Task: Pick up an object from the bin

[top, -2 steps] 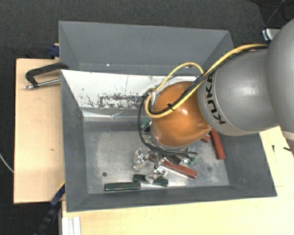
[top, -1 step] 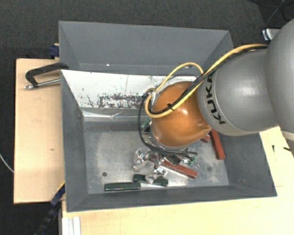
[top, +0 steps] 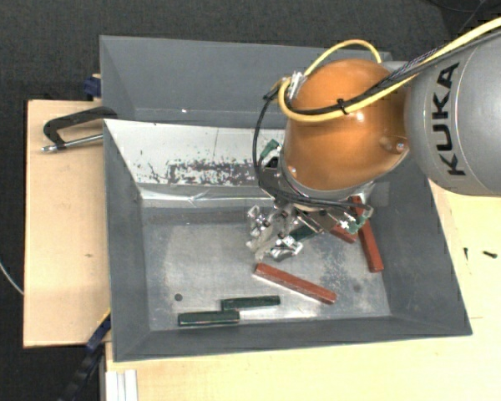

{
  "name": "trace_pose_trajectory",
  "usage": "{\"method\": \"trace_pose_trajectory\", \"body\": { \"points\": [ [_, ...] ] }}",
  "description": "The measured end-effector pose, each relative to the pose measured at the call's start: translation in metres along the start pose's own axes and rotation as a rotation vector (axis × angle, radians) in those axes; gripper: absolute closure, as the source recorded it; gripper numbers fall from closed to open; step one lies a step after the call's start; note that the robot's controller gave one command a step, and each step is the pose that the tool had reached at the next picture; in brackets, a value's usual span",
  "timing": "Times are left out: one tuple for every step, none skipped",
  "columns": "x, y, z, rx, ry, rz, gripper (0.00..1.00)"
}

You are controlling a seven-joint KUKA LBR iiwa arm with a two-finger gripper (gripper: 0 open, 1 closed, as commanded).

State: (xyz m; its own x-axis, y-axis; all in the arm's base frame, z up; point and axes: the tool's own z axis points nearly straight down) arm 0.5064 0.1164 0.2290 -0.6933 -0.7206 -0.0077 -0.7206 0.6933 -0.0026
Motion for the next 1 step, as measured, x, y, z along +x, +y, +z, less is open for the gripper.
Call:
{"method": "trace_pose_trajectory", "body": {
  "points": [
    [0.0005,0.0005,0.0008,-0.002,0.002,0.000,0.00]
  ]
}}
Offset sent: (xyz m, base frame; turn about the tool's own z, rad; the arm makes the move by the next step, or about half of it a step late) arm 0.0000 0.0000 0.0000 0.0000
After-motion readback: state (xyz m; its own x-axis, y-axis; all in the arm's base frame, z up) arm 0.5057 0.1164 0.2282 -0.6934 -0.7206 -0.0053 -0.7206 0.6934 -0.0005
